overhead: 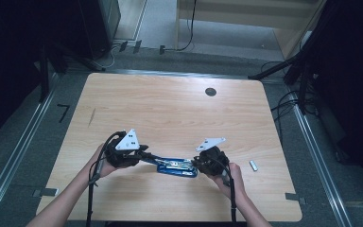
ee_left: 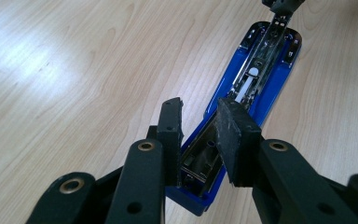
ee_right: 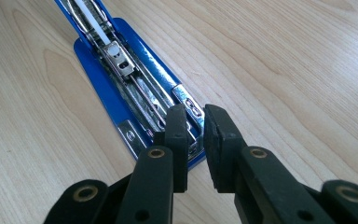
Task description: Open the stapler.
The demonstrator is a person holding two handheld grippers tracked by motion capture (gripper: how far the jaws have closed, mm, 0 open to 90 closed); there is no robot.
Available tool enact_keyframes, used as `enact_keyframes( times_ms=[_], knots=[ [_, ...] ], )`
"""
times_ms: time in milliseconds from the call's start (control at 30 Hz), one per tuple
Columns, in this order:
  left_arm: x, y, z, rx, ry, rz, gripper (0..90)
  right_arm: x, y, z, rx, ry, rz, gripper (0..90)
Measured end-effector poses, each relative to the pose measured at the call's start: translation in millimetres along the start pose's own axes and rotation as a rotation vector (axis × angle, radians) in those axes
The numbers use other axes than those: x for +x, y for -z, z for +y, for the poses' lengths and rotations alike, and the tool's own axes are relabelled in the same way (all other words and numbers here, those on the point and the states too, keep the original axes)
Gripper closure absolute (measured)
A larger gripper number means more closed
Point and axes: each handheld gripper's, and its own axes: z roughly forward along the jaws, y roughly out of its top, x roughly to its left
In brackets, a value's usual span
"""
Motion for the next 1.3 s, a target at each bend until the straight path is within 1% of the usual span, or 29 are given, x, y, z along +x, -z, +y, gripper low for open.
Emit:
enact_keyframes(
  times_ms=[100,233,267,300,333,400,467,533,567,633,667,700,767,900,967,1000,1067,1100,1167,1300],
  knots=[
    [1.0,-1.0,-0.7,0.011,0.0,-0.004,72.1,-0.1,0.1,-0.2,0.0,-0.005,0.002,81.4],
    [2.0,-7.2,-4.6,0.05,-0.007,-0.015,70.8,-0.7,-0.2,-0.5,-0.001,-0.004,0.005,81.4],
    [1.7,-9.2,-5.8,0.059,-0.004,-0.018,69.7,-0.7,-0.2,-0.5,-0.001,-0.005,0.005,81.4],
    [1.9,-11.4,-7.3,0.074,-0.009,-0.018,68.5,-0.6,-0.3,-0.5,-0.001,-0.004,0.004,81.4],
    [2.0,-13.1,-8.6,0.084,-0.01,-0.029,67.0,-0.6,-0.4,-0.5,-0.001,-0.004,0.004,81.3],
    [1.8,-14.3,-9.7,0.088,-0.008,-0.036,64.6,-0.8,-0.4,-0.5,0.0,-0.004,0.005,81.4],
    [2.2,-17.5,-13.2,0.09,0.014,-0.051,62.9,-0.9,-0.5,-0.5,0.0,-0.006,0.006,81.3],
    [3.8,-18.8,-16.4,0.099,0.016,-0.054,60.8,-0.8,-0.5,-0.5,0.001,-0.004,0.005,81.3],
    [4.2,-19.3,-18.2,0.101,0.022,-0.063,60.0,-0.8,-0.4,-0.5,0.001,-0.005,0.004,81.2],
    [4.3,-20.9,-20.9,0.121,0.019,-0.064,57.5,-0.8,-0.5,-0.4,0.001,-0.004,0.003,80.8],
    [4.5,-21.3,-22.6,0.123,0.018,-0.063,55.8,-0.8,-0.5,-0.4,0.0,-0.003,0.002,80.7],
    [5.2,-21.5,-23.9,0.118,0.029,-0.068,55.5,-1.0,-0.5,-0.4,0.0,-0.002,0.003,80.6],
    [5.3,-21.2,-24.6,0.115,0.035,-0.071,55.4,-1.3,-0.8,-0.2,0.0,0.008,-0.002,80.4],
    [4.6,-21.5,-25.9,0.124,0.027,-0.08,55.6,-0.8,-0.9,0.2,0.0,0.011,-0.008,80.3],
    [4.0,-21.8,-26.8,0.12,0.039,-0.087,56.0,-1.1,-1.1,0.4,-0.001,0.017,-0.012,80.3],
    [3.7,-21.8,-27.1,0.122,0.038,-0.087,56.2,-1.4,-1.1,0.5,-0.002,0.018,-0.018,80.2],
    [1.8,-22.3,-27.3,0.118,0.042,-0.088,56.3,-2.8,-1.1,0.6,-0.003,0.017,-0.02,79.5],
    [1.6,-22.1,-27.2,0.124,0.035,-0.089,56.5,-3.5,-1.1,0.6,-0.006,0.015,-0.023,79.3],
    [-0.6,-22.8,-27.2,0.122,0.038,-0.09,56.8,-5.1,-1.3,0.7,-0.007,0.008,-0.027,78.8],
    [-4.0,-24.2,-27.7,0.115,0.037,-0.08,56.8,-5.7,-1.5,1.1,-0.01,0.001,-0.033,78.7]
  ],
)
